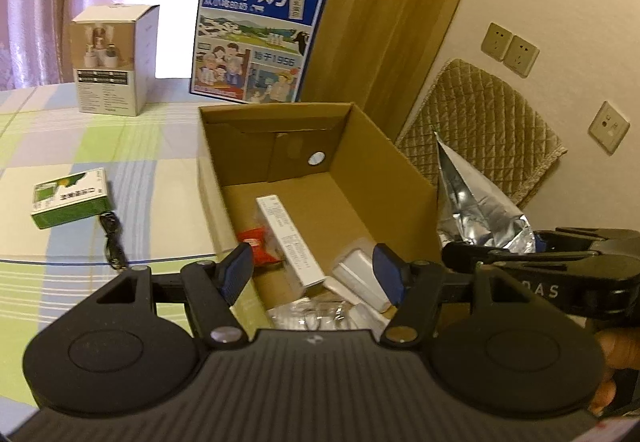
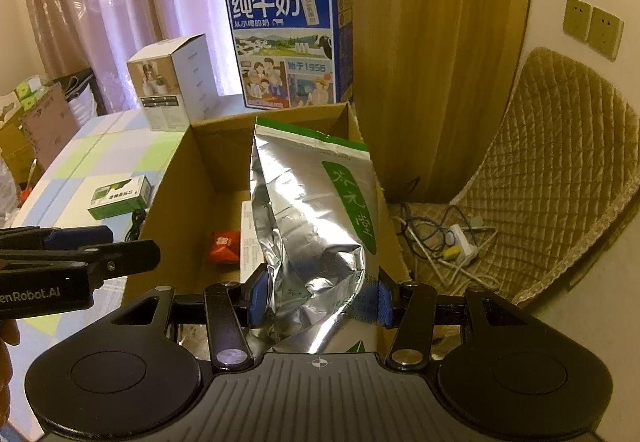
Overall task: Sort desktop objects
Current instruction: 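Lower the wire rack into the box with the left tool while the right tool drops the tea bag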
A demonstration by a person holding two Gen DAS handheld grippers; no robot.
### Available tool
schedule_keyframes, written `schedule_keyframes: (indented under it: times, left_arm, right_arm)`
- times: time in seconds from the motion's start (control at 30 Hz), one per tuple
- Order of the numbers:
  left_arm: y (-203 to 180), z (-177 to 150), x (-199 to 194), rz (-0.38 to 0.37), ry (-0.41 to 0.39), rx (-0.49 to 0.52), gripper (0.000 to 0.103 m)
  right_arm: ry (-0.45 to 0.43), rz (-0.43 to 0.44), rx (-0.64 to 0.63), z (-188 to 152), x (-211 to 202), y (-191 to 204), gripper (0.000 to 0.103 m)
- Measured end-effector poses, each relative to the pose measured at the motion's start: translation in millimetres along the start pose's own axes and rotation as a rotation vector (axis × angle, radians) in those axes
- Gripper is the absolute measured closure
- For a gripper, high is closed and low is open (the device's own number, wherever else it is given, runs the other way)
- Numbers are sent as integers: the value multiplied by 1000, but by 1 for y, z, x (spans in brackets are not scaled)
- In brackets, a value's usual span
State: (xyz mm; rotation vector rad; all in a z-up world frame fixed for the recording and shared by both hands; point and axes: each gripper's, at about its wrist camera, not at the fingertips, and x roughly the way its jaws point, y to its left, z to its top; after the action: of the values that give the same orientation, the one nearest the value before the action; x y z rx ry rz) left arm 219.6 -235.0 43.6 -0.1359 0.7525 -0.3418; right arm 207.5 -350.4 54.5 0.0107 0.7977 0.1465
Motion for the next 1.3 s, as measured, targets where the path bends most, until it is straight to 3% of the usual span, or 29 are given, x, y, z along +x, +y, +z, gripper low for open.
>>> schedule_keyframes:
  times: [0.8,0.87,0.93,1.3]
  left_arm:
    - [18,-8,-9,20,-4,-16,42]
    - [19,-7,-9,18,-4,-19,42]
    - [21,-8,-9,19,-3,-21,42]
    - [29,-15,-13,29,2,-38,42]
  right_arm:
    - [25,14,-41,11,19,18,54]
    - [5,30,-32,12,18,17,48]
    - [-34,51,-7,14,15,15,28]
    - [-85,31,33,12,-5,10,23]
